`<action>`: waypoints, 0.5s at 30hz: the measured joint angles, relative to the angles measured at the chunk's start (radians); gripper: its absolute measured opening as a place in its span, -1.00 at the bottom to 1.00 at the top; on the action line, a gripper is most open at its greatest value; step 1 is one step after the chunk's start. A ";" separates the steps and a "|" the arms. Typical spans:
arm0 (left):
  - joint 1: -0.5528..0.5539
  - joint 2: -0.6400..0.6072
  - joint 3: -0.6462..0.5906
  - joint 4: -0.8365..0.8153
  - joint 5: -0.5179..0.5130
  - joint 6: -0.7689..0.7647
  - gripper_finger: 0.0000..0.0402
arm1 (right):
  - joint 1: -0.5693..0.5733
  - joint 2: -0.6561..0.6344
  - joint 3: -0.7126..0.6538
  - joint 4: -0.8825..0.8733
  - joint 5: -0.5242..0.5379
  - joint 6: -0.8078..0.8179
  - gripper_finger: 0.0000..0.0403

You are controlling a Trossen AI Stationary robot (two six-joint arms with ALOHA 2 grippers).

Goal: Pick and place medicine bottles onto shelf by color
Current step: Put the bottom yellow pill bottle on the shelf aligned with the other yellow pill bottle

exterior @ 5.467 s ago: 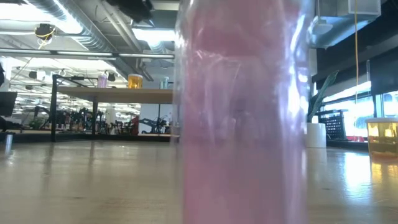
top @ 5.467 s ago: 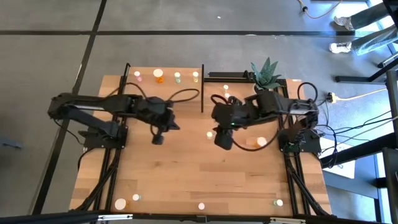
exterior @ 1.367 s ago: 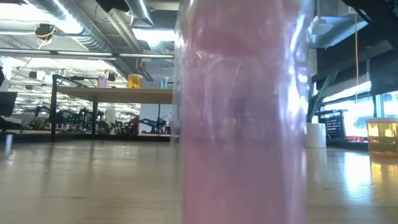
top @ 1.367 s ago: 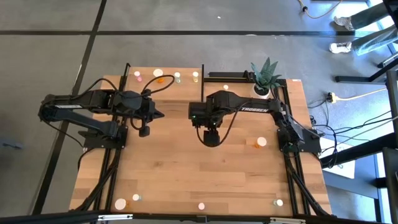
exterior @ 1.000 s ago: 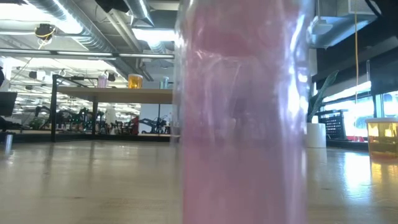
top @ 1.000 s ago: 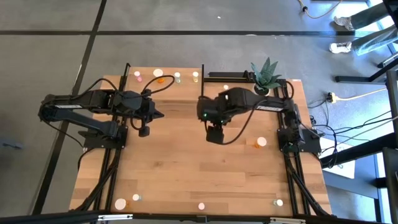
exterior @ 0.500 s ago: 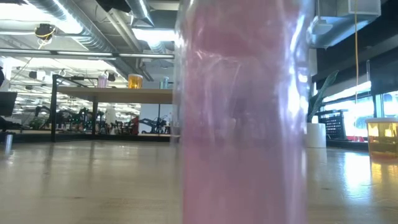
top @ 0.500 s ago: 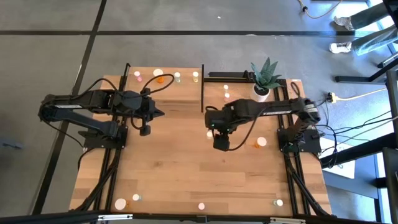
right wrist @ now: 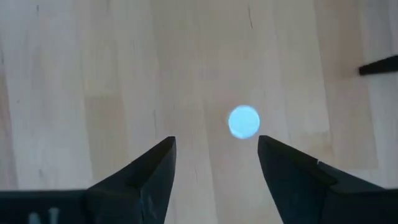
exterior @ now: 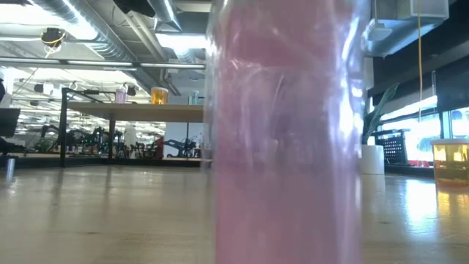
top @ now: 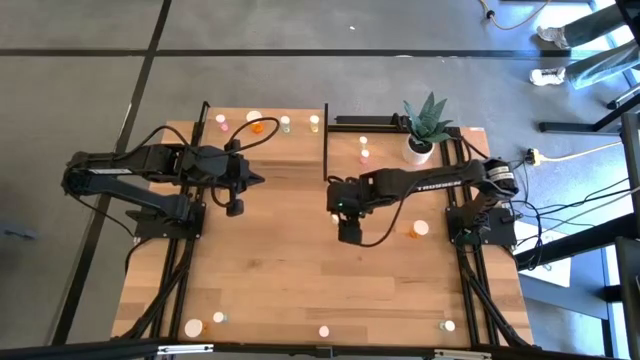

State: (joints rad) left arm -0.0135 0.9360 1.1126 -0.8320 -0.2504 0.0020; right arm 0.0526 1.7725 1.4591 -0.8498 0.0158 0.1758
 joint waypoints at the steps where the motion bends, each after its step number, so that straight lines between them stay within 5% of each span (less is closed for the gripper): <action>1: 0.000 0.000 0.000 0.005 0.000 -0.001 -1.00 | -0.006 0.000 -0.009 0.006 0.000 -0.003 0.13; 15: 0.000 0.000 0.000 0.012 0.000 -0.049 -1.00 | -0.065 0.001 -0.111 0.139 -0.019 -0.089 0.13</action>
State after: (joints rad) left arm -0.0135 0.9360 1.1126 -0.8197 -0.2508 -0.0467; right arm -0.0127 1.7737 1.3483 -0.7109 -0.0032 0.0866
